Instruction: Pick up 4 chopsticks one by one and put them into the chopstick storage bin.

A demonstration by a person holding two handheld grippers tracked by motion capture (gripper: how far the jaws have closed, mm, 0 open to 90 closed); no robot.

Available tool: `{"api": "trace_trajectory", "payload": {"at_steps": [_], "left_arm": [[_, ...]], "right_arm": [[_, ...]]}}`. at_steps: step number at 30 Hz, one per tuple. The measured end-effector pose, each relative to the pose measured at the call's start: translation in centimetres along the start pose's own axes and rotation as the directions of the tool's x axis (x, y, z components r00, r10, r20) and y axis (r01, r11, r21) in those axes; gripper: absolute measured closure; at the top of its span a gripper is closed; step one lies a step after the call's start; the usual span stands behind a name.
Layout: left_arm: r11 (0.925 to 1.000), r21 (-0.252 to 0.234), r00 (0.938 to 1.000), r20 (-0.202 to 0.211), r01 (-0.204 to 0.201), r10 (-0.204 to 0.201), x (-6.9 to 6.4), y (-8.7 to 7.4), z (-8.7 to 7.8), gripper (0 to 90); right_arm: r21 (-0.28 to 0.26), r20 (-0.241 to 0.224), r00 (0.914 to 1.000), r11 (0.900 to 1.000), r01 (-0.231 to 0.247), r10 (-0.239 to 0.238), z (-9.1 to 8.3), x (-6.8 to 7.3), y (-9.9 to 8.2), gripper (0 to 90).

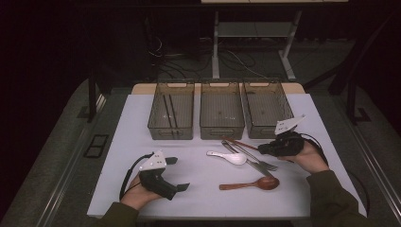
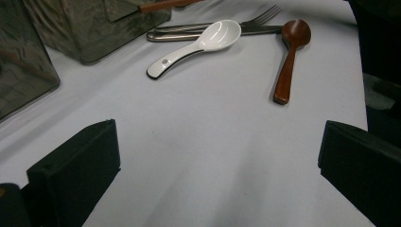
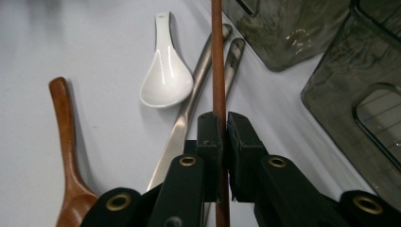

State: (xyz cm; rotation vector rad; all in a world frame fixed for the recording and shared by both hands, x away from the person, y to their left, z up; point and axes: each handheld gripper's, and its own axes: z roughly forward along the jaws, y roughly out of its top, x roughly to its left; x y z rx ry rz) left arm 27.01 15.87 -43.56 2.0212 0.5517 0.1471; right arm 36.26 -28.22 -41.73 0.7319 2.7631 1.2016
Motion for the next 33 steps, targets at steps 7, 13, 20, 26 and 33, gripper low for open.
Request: {"api": "trace_trajectory", "payload": {"at_steps": [7, 13, 20, 26, 33], "left_arm": [[1.0000, -0.003, 1.0000, -0.004, 0.006, -0.006, 0.1, -0.1, -0.1, 0.0], [1.0000, -0.003, 1.0000, -0.004, 0.005, -0.005, 0.1, 0.0, -0.2, 0.0], [1.0000, -0.002, 1.0000, -0.006, 0.006, -0.006, 0.1, -0.1, -0.1, 0.0], [1.0000, -0.003, 1.0000, -0.007, 0.005, -0.005, 0.1, 0.0, -0.1, 0.0], [0.9999, -0.003, 0.9999, -0.007, 0.010, -0.010, 0.2, -0.1, -0.1, 0.0]], "right_arm": [[-0.038, -0.018, 0.9998, 0.9992, 0.009, -0.010, -0.3, 0.4, 0.6, 84.5], [-0.064, -0.018, 0.9998, 0.9979, 0.006, -0.007, -0.5, 0.9, 1.1, 84.5], [-0.074, -0.003, 1.0000, 0.9972, 0.002, -0.002, -0.4, 1.4, 1.6, 84.4], [-0.109, 0.009, 0.9998, 0.9939, -0.015, 0.016, -0.6, 1.6, 2.0, 84.4], [-0.137, 0.007, 0.9996, 0.9902, -0.028, 0.029, -0.7, 1.9, 2.5, 84.4]]}}
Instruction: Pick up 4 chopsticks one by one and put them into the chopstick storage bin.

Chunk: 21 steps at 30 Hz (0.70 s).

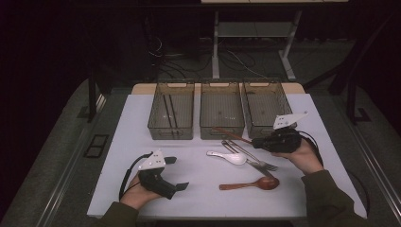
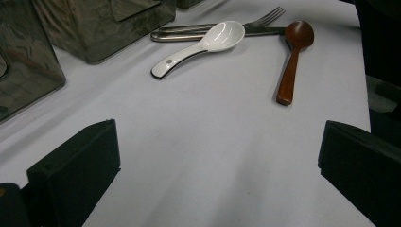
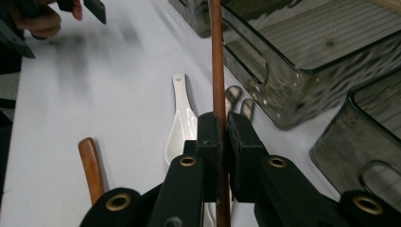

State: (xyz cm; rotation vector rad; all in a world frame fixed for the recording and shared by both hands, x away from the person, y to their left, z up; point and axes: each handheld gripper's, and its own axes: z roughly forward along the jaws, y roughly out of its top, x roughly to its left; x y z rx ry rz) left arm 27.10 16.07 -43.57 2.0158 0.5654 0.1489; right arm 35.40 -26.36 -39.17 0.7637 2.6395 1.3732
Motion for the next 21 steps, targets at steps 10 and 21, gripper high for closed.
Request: {"api": "trace_trajectory", "payload": {"at_steps": [10, 21], "left_arm": [[1.0000, 0.001, 1.0000, -0.003, 0.003, -0.003, 0.0, 0.0, 0.0, 0.0], [1.0000, -0.006, 1.0000, -0.005, 0.004, -0.004, -0.1, 0.1, -0.1, 0.0]], "right_arm": [[-0.005, 0.018, 0.9997, 0.9998, -0.017, 0.017, 0.3, 0.7, 1.0, 84.4], [-0.004, 0.034, 0.9992, 0.9997, -0.024, 0.024, 1.0, 1.4, 2.2, 84.4]]}}
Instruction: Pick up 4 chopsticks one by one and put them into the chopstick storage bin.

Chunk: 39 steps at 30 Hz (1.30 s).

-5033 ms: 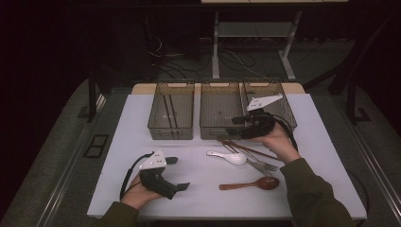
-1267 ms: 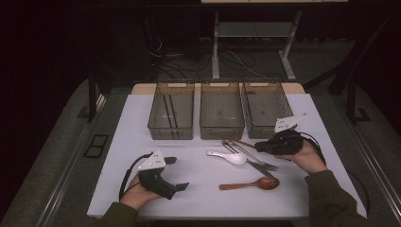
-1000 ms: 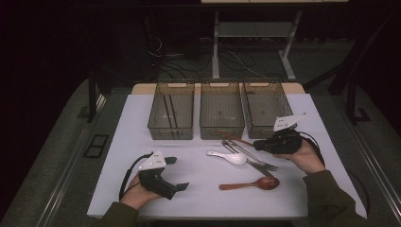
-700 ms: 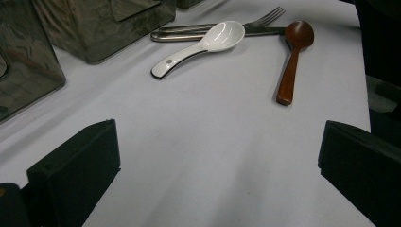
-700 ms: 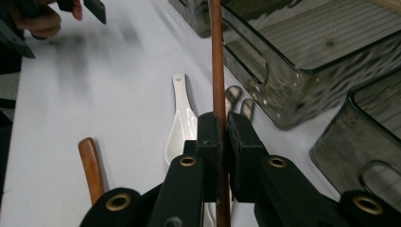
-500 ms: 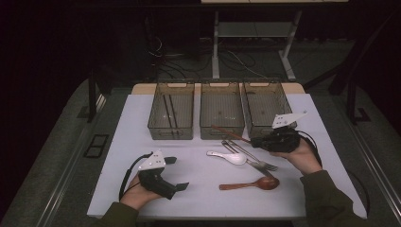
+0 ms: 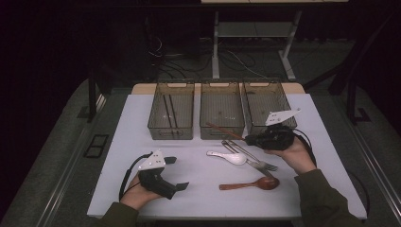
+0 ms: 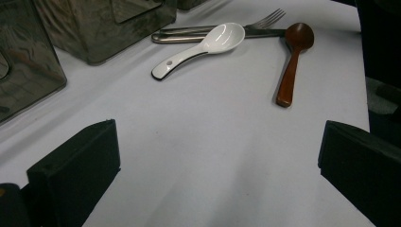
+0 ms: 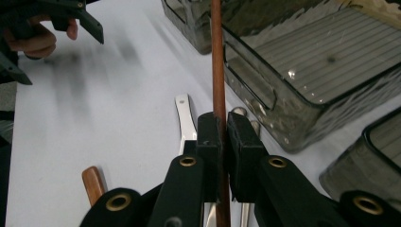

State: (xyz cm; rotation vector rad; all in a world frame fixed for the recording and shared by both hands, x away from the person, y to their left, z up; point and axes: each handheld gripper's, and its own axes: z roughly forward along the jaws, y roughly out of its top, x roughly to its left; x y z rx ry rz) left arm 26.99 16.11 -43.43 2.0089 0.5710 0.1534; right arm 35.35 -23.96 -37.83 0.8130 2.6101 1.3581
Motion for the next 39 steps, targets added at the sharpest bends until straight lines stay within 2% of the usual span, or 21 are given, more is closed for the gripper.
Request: {"api": "trace_trajectory", "payload": {"at_steps": [9, 16, 26, 34, 39], "left_arm": [[1.0000, 0.002, 1.0000, -0.005, 0.004, -0.004, 0.0, 0.0, 0.1, 0.0], [1.0000, -0.005, 1.0000, 0.002, 0.005, -0.005, 0.1, 0.0, 0.0, 0.0], [0.9999, -0.012, 0.9999, 0.008, 0.008, -0.008, 0.0, 0.0, 0.0, 0.0], [0.9997, -0.017, 0.9998, 0.011, 0.014, -0.014, 0.0, 0.0, 0.0, 0.0], [0.9999, -0.011, 0.9999, 0.011, 0.006, -0.006, 0.0, 0.0, 0.0, 0.0]], "right_arm": [[0.005, 0.009, 1.0000, 1.0000, -0.002, 0.002, 1.7, 0.5, 1.8, 84.4], [0.022, 0.025, 0.9997, 0.9998, 0.004, -0.004, 3.2, 1.2, 4.0, 84.4], [0.037, 0.057, 0.9983, 0.9993, -0.010, 0.007, 5.3, 1.3, 6.9, 84.3], [0.048, 0.089, 0.9953, 0.9980, -0.042, 0.037, 6.7, 1.1, 9.0, 84.4], [0.057, 0.102, 0.9944, 0.9977, -0.035, 0.029, 7.7, 1.1, 10.4, 84.3]]}}
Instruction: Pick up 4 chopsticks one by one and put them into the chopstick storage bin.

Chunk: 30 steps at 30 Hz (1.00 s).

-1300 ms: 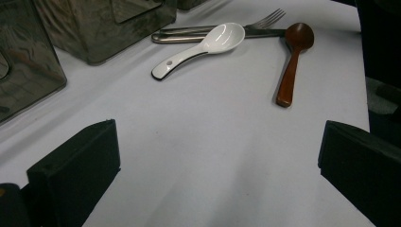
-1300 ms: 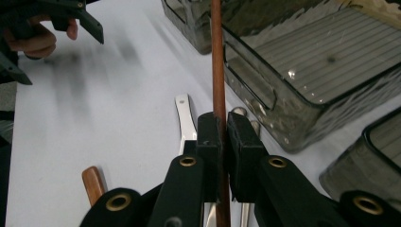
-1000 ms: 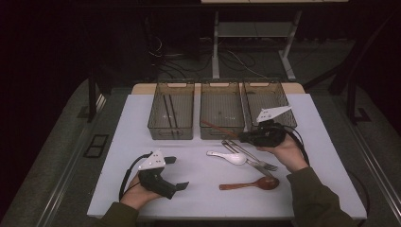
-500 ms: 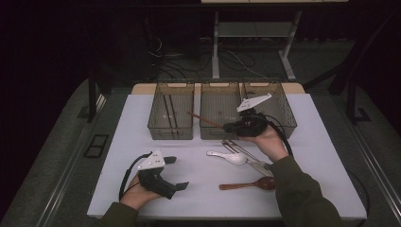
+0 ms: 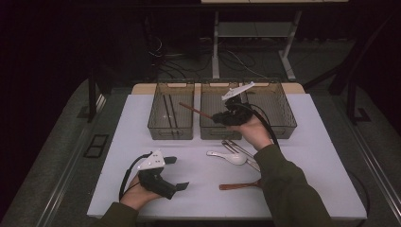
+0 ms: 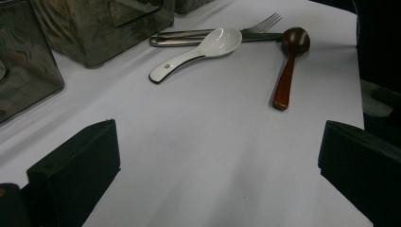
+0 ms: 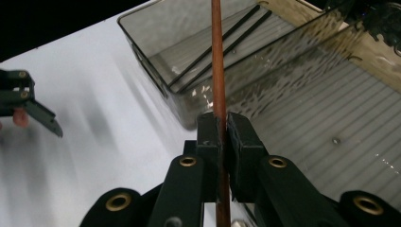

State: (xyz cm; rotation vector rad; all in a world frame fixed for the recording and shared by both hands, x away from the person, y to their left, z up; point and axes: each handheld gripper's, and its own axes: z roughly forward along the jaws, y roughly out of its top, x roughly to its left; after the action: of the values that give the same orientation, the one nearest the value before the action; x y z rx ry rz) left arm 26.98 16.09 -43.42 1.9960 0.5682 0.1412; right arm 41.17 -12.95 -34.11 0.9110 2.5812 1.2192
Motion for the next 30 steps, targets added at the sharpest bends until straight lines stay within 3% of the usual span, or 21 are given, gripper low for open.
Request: {"api": "trace_trajectory", "payload": {"at_steps": [16, 30], "left_arm": [[0.9999, 0.007, 0.9998, -0.014, -0.012, 0.012, 0.0, 0.0, -0.1, 0.0], [0.9999, -0.014, 1.0000, -0.008, -0.005, 0.005, 0.1, 0.1, -0.1, 0.0]], "right_arm": [[0.038, 0.030, 0.9995, 0.9992, -0.013, 0.012, 4.1, 0.5, 4.8, 84.3], [0.092, 0.069, 0.9966, 0.9944, -0.052, 0.046, 9.6, 0.2, 7.9, 84.3]]}}
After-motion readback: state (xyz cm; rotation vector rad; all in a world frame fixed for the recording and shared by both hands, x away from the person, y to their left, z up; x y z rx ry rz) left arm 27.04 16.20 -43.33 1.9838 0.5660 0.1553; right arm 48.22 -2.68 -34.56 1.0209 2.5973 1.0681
